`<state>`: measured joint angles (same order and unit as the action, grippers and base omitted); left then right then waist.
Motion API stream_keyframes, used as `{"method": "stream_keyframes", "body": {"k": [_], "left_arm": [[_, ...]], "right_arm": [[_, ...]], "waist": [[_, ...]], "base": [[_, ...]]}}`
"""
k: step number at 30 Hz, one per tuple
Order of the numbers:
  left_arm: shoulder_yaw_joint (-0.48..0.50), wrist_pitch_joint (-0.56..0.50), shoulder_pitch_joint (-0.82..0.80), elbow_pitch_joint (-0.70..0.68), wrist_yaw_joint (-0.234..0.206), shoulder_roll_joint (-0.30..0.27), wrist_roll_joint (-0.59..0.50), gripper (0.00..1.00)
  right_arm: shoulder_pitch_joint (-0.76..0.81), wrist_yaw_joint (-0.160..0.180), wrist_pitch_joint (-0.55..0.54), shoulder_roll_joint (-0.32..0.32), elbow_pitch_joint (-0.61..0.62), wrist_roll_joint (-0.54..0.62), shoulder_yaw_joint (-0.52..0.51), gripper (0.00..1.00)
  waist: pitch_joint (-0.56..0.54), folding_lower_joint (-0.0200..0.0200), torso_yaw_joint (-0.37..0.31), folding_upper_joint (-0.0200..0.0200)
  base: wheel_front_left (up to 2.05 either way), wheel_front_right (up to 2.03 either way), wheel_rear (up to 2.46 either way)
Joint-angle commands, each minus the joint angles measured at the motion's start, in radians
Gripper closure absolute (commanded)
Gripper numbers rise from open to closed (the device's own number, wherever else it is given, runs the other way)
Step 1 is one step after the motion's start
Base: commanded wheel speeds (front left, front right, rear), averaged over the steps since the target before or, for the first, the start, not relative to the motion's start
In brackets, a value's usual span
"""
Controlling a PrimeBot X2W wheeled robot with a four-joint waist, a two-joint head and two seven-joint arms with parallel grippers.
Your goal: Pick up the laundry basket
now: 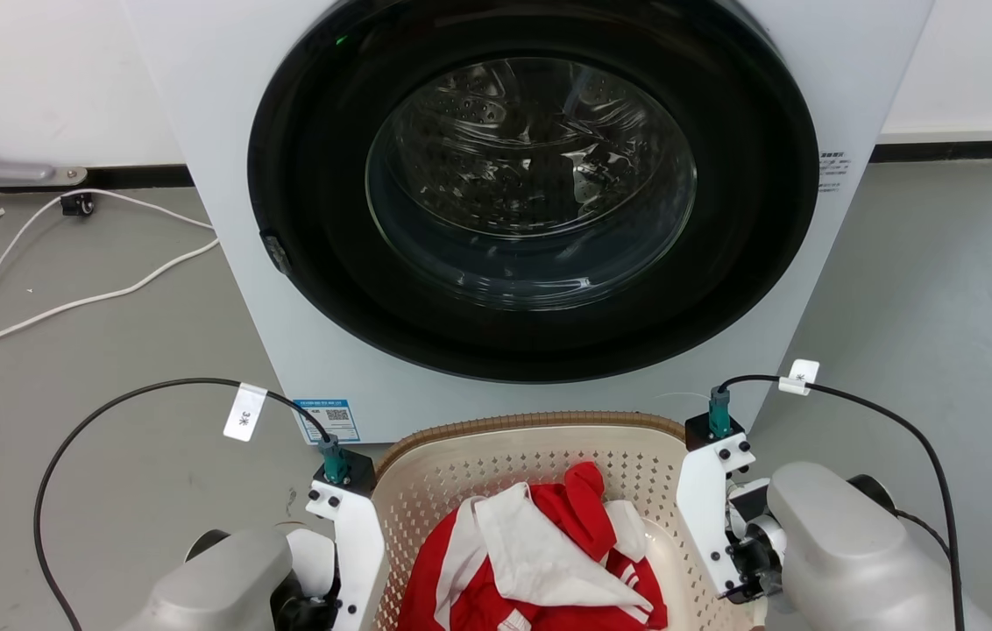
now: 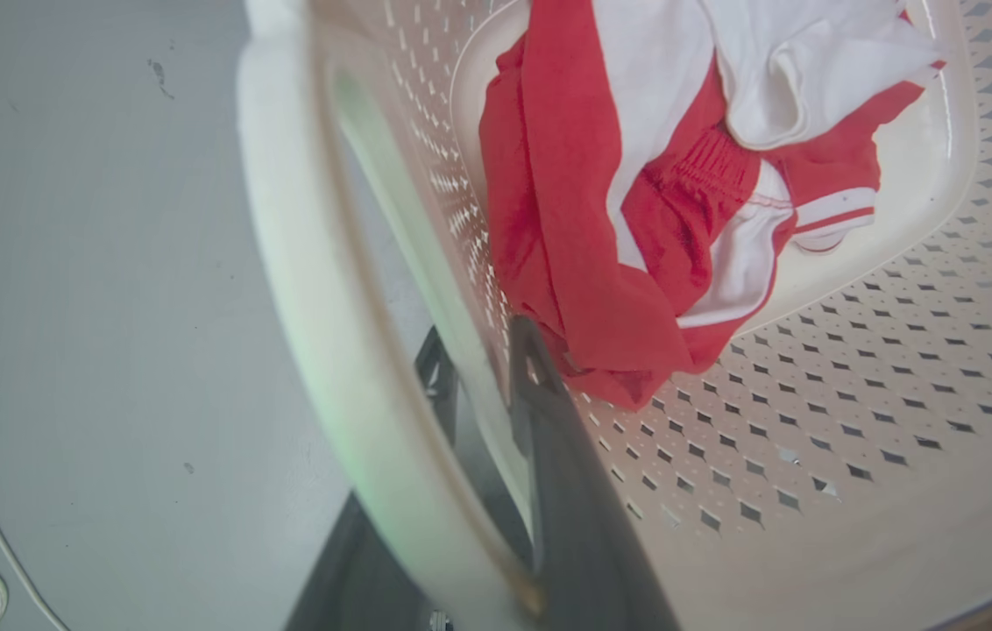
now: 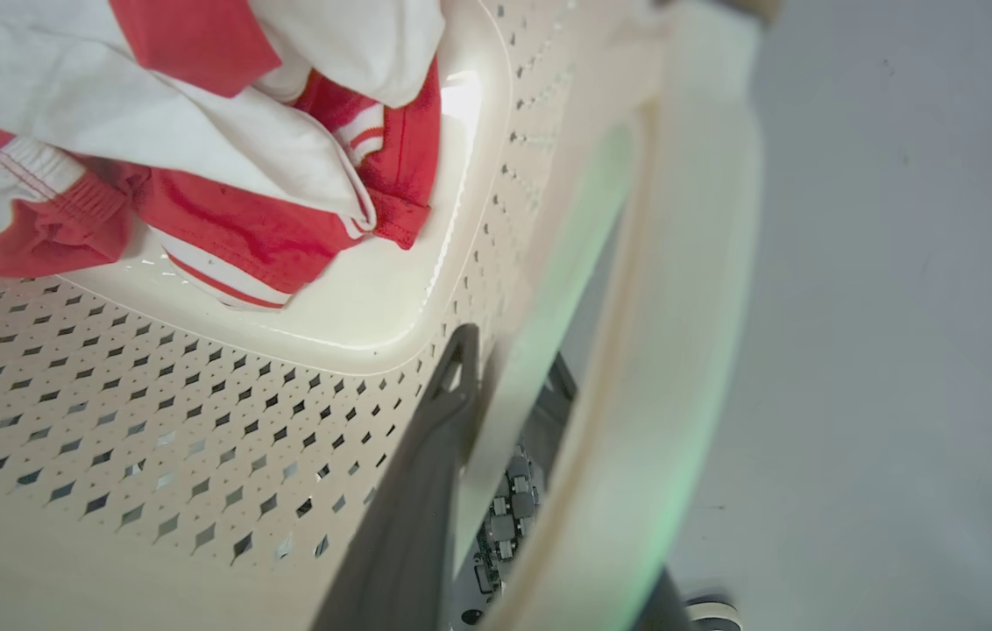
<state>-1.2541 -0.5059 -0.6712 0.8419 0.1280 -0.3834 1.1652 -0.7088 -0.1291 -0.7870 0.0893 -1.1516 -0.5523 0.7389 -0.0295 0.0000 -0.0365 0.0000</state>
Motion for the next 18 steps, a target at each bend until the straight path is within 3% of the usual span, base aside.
{"method": "stream_keyframes", "body": {"k": [1,18], "left_arm": [[-0.008,-0.005,-0.016,0.003,0.003,-0.005,-0.009,1.0],[-0.023,-0.047,-0.02,-0.017,0.003,-0.019,0.017,1.0]], "right_arm": [[-0.019,-0.003,0.006,0.013,-0.005,0.003,0.012,1.0],[-0.036,-0.003,0.0,0.005,-0.058,-0.046,0.044,1.0]], "waist": [[0.0,0.0,0.002,0.0],[0.005,0.0,-0.003,0.0]], "base": [[0.0,0.0,0.0],[0.0,0.0,0.0]]}}
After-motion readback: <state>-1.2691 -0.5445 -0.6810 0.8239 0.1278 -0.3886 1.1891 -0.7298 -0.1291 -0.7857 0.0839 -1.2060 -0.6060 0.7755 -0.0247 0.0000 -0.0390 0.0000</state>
